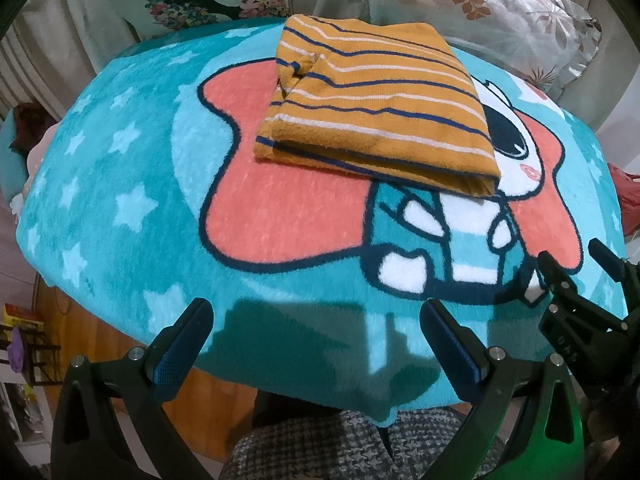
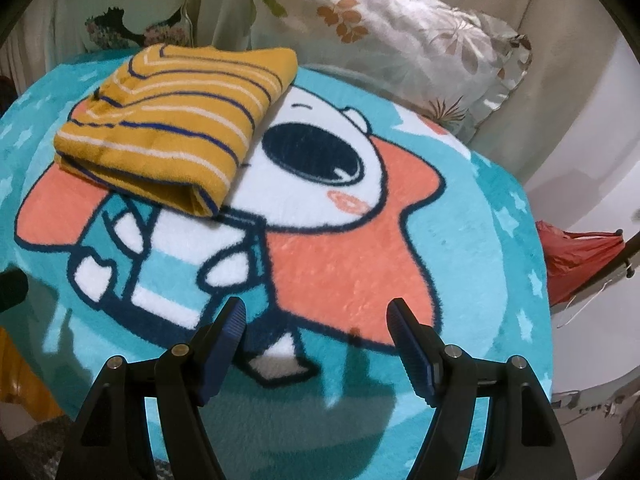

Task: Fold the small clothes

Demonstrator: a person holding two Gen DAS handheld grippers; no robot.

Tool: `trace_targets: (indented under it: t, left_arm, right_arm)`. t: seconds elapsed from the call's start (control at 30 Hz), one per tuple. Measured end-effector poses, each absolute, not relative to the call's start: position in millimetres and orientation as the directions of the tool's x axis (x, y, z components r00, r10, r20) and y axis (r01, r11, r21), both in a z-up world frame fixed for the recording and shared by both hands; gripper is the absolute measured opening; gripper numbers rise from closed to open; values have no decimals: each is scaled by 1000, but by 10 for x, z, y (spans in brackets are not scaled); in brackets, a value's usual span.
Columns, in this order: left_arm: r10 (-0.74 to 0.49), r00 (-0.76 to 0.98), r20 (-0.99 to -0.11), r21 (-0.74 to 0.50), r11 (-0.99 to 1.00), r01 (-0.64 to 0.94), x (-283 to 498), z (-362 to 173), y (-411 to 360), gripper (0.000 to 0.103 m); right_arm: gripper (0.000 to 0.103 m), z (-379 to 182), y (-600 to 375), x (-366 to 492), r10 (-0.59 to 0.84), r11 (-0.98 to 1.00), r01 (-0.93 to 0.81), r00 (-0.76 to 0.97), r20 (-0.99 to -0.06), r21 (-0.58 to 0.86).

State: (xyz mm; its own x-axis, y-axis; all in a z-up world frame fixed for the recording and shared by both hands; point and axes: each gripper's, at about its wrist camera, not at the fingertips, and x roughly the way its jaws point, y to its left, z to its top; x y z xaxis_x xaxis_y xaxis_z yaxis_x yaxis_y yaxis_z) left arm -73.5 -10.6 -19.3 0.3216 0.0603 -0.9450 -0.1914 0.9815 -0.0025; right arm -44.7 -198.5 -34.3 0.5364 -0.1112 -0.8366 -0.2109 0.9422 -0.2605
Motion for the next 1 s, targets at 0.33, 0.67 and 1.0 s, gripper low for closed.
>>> trace_targets:
  t: [0.33, 0.67, 1.0]
  left_arm:
    - [68, 349, -935, -2, 981, -196, -830, -113, -101, 103]
    - [87, 392, -916, 17, 984, -177, -915, -1, -123, 103]
    - [79, 391, -917, 9, 984, -178, -920, 7, -113, 103]
  right_arm:
    - [81, -87, -2041, -529, -86, 959, -160, 625, -776, -235]
    - [82, 2, -1996, -636, -66, 959, -165, 666, -743, -233]
    - [83, 93, -2003, -676, -48, 961, -159, 705, -708, -224]
